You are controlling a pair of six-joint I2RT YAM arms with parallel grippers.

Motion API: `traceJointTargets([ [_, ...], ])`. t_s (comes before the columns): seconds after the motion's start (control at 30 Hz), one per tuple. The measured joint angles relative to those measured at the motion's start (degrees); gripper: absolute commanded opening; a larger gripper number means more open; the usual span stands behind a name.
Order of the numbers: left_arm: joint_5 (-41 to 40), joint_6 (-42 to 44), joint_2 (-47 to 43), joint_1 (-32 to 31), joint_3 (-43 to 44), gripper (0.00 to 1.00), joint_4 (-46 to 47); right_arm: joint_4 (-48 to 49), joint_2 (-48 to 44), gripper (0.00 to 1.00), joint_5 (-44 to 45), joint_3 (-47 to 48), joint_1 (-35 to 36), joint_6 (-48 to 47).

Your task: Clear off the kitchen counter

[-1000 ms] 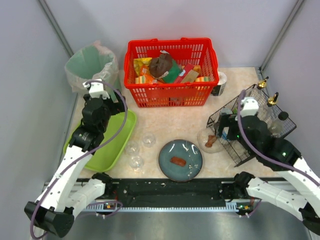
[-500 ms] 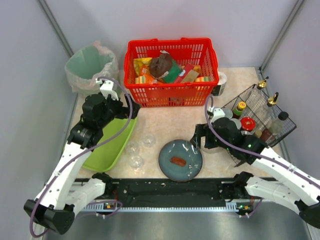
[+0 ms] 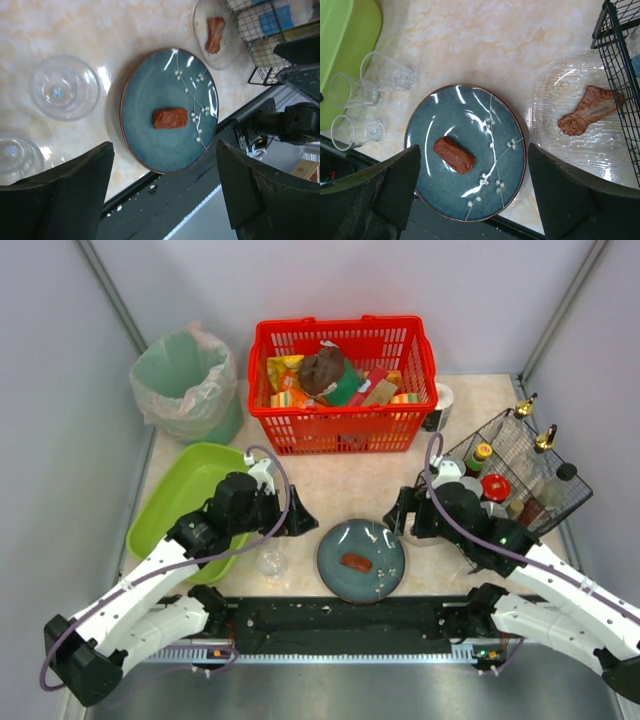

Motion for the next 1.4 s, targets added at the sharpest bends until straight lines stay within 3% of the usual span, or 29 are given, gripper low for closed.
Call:
traceJointTargets([
  [0.33,-10.8,-13.4,-0.9,-16.0,-7.9,0.84,1.4,0.0,-2.0,0.85,-0.3,-2.6,0.0,1.1],
  [0.5,-18.6,-17.7,5.1,-21.5,-7.9,0.75,2.8,0.3,-4.4,0.84,-0.5,-3.9,0.0,1.1],
  [0.67,-24.6,-23.1,11.6,-24.8,-8.0,0.66,4.6,0.2,-4.6,0.83,-1.0,-6.2,0.0,1.3],
  [1.03,-32.2,-34.2,23.7,-28.9,-6.1,0.66,4.9,0.0,-5.8,0.82,-2.6,-7.7,0.0,1.3],
  [1.4,-31.6,-39.5,23.6,-29.5,-14.7,0.61,19.1,0.2,-5.9,0.82,-2.9,-8.1,0.0,1.3],
])
